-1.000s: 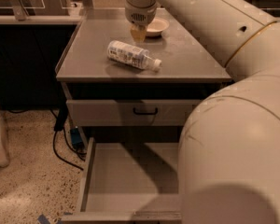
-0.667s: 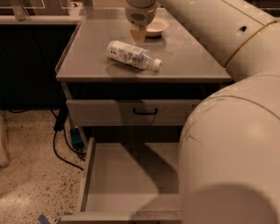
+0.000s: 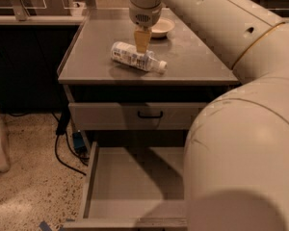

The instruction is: Place blue plastic bottle into middle drawer

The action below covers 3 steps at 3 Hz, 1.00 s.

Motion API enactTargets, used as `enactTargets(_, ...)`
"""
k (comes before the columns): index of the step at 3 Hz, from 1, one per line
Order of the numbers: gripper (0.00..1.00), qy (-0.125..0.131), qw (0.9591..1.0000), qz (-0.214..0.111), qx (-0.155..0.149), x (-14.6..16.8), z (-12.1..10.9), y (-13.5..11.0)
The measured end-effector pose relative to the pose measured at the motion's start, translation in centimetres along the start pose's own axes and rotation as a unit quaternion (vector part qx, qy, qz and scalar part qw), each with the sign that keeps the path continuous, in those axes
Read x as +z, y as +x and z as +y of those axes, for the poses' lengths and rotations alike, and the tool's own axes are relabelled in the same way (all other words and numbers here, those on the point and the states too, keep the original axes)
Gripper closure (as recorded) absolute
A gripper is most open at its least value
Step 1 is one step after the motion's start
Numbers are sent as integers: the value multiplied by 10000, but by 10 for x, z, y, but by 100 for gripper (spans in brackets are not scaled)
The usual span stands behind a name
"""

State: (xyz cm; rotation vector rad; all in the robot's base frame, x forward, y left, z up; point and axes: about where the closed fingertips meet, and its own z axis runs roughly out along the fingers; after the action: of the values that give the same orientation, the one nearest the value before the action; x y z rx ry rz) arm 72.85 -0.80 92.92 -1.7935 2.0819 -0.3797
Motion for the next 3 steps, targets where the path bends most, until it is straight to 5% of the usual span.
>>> enactTargets(1, 0, 0, 10000, 0, 0, 0, 0, 0)
enactTargets(3, 0, -142, 9999, 87, 18, 24, 1, -3)
